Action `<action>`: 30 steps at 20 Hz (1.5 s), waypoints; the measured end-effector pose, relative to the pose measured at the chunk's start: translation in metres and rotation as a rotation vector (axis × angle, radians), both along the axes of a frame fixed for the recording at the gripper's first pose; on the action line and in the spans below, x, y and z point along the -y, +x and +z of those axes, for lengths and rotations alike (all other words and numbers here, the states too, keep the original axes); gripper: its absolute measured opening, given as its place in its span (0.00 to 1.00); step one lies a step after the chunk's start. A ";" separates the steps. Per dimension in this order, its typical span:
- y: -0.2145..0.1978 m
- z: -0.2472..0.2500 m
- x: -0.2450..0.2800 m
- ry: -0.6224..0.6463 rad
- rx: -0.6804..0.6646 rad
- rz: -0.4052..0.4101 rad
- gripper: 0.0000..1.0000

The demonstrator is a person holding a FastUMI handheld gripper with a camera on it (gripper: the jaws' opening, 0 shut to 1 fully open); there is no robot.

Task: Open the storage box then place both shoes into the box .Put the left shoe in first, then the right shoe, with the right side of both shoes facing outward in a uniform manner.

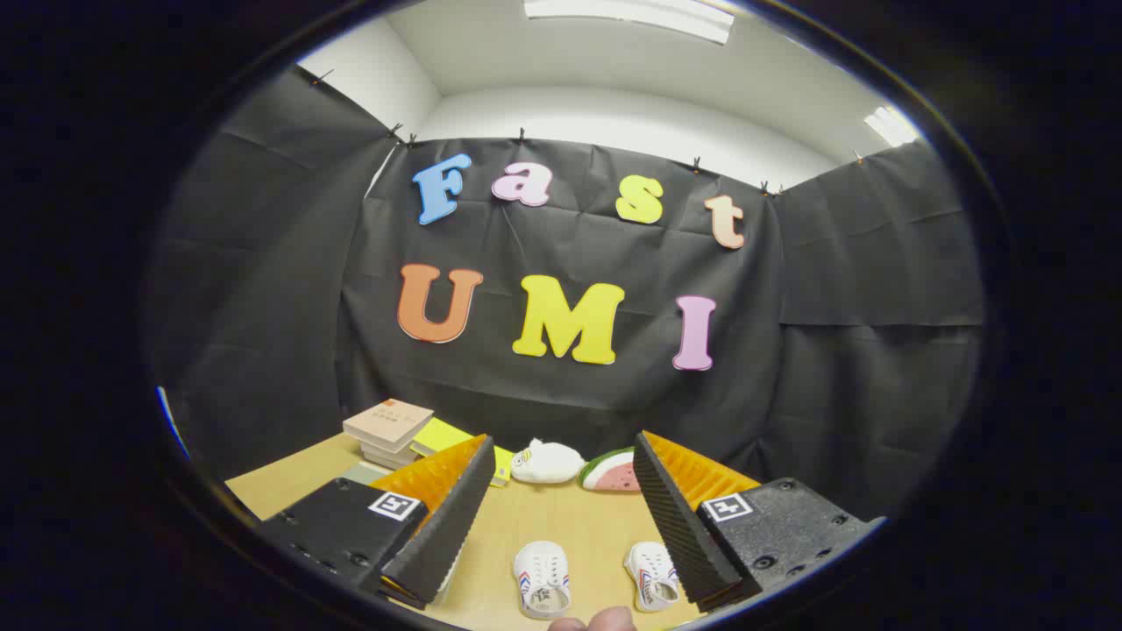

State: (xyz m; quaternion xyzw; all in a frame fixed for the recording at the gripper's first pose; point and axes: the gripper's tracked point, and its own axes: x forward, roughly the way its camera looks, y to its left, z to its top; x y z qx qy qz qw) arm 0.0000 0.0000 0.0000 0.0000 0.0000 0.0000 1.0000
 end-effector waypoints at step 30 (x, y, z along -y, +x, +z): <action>0.050 -0.086 -0.020 0.179 -0.249 0.512 1.00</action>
